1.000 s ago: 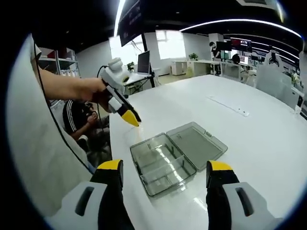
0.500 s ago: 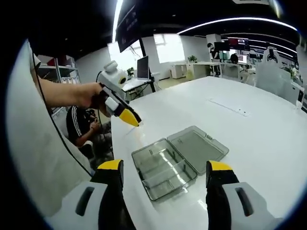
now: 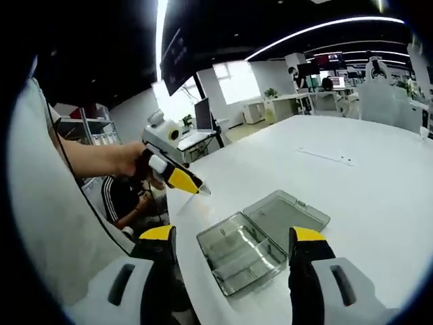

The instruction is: Insert the divider into the dual guide fixture by aligning both edges with the guide slots and pushing it downward to the bottom, including one-sided entry, uneven engagement, binding, and posture correction.

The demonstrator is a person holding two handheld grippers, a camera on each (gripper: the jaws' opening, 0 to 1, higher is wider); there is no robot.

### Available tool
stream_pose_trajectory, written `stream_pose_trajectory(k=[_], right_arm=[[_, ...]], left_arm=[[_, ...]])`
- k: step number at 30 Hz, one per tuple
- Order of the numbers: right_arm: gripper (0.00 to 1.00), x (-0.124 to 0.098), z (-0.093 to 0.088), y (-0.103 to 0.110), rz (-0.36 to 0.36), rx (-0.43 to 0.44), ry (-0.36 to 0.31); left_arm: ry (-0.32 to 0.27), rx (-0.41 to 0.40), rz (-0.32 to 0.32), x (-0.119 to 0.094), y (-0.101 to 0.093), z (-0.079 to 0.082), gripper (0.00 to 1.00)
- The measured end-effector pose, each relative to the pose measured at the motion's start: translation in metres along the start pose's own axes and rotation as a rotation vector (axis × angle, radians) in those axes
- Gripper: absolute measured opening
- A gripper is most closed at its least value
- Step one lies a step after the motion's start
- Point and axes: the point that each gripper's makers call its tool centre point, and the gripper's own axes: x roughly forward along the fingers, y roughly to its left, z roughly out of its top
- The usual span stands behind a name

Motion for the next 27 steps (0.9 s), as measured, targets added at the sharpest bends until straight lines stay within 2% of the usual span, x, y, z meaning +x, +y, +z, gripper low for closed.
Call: stream_pose_trajectory(k=[6,7,18,20,27], right_arm=[[0.63,0.000,0.003,0.003,0.028,0.033,-0.020],[0.62,0.000,0.008,0.005,0.040,0.049,-0.039],[0.59,0.001,0.021,0.009,0.084,0.073,-0.070],[0.59,0.000,0.030,0.012,0.109,0.107,-0.111],[0.58,-0.001,0.044,0.018,0.176,0.172,-0.167]], left_arm=[[-0.009,-0.020,-0.066,0.002,-0.011,0.000,0.29],[-0.009,-0.018,-0.075,0.003,-0.013,0.000,0.29],[-0.021,0.000,-0.177,0.010,-0.036,0.002,0.29],[-0.021,0.005,-0.191,0.012,-0.041,0.001,0.29],[-0.019,0.012,-0.246,0.019,-0.054,0.001,0.29]])
